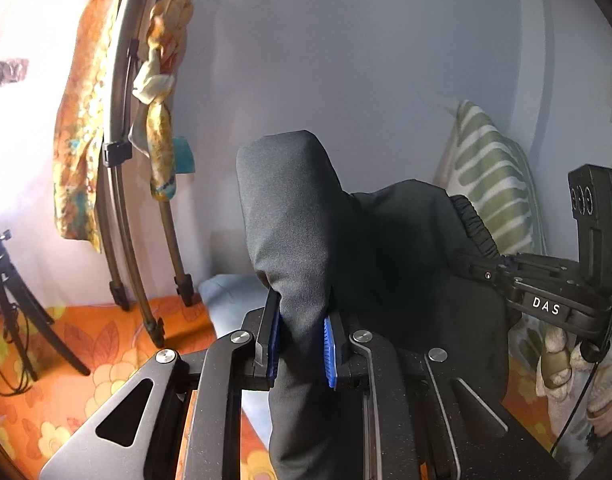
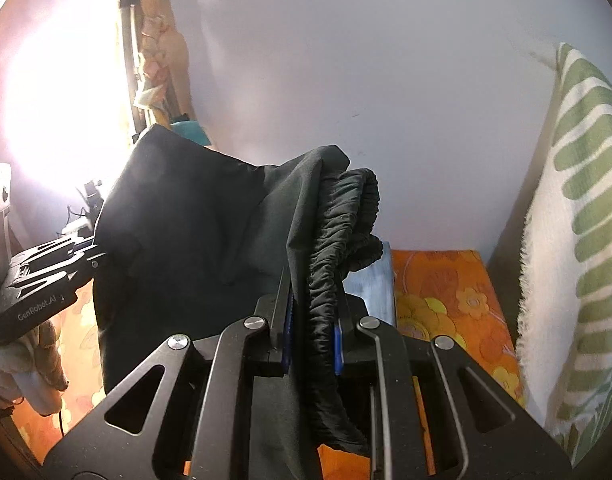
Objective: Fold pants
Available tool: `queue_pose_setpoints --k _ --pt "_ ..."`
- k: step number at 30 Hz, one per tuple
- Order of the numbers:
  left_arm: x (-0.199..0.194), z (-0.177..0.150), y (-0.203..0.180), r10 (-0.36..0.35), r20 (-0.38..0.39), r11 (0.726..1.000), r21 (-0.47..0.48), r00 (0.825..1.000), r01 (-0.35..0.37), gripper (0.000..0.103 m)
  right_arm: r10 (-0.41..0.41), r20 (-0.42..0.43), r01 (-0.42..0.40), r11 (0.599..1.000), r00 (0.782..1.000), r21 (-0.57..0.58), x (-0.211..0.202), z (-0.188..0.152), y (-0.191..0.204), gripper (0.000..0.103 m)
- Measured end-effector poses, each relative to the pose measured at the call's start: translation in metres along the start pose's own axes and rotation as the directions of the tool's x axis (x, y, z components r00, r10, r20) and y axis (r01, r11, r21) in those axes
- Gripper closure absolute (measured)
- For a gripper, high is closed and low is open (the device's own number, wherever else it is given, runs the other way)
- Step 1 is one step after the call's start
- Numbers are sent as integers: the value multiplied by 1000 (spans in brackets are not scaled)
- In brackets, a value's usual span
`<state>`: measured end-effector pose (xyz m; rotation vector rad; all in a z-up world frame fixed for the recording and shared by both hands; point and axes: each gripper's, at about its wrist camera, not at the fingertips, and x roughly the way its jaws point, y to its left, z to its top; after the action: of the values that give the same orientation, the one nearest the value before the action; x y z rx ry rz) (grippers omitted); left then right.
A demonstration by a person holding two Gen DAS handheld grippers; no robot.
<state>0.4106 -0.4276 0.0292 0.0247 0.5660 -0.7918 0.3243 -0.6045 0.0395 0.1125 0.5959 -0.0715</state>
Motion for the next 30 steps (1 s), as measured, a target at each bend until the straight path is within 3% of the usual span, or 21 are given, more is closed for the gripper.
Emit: queue_pose_setpoints --k 19,21,25,30 --pt "108 -14 45 52 -85 995 -80 995 -59 87 6 -100 -1 999 995 49 124 -7 -44 88" --pt "113 -15 46 81 -94 992 -87 992 -90 83 8 -109 -2 999 994 54 134 -8 -46 88" --pt "114 -14 50 144 -93 985 -87 985 -152 79 -52 -118 58 997 992 55 144 -10 -53 86" --pt "104 -10 54 154 -92 982 -91 984 -163 78 -132 -130 140 989 983 57 147 -7 -60 80"
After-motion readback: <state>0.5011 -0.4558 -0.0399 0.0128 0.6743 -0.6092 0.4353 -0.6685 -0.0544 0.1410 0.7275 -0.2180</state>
